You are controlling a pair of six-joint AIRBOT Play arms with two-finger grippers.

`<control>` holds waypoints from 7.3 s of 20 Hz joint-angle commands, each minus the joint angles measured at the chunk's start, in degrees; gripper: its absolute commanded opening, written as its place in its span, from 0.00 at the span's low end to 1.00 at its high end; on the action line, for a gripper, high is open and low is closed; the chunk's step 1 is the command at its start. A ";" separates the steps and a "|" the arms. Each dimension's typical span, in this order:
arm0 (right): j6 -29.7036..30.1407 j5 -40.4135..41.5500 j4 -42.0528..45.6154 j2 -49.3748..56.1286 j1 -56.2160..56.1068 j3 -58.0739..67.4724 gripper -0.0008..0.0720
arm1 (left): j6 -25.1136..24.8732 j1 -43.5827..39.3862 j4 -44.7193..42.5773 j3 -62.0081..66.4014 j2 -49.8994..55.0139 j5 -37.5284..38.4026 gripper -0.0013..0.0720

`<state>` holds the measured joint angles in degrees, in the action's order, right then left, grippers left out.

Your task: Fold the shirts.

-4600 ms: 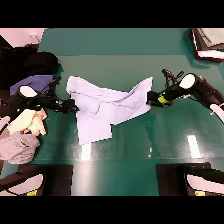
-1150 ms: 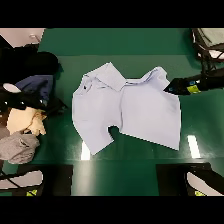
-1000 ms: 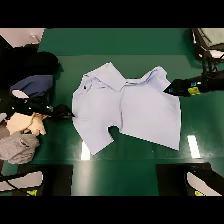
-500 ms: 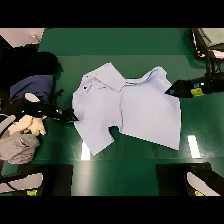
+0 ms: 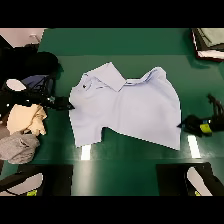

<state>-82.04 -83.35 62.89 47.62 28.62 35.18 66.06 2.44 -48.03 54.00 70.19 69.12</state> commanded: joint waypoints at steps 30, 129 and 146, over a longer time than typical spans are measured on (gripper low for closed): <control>2.58 6.49 -11.30 -4.52 -0.59 8.59 0.02 | 4.28 4.20 2.05 18.67 -1.22 5.86 0.05; -1.29 -0.04 -0.39 27.17 -28.26 30.69 0.46 | 27.41 6.32 -34.77 -21.64 -20.31 2.62 0.64; -0.76 -3.26 -0.33 26.77 -26.23 30.56 0.46 | 26.32 6.32 -32.30 -21.66 -13.29 3.13 0.05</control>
<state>-83.22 -84.79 62.48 74.67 1.17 65.84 92.33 8.78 -80.51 32.14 56.75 71.70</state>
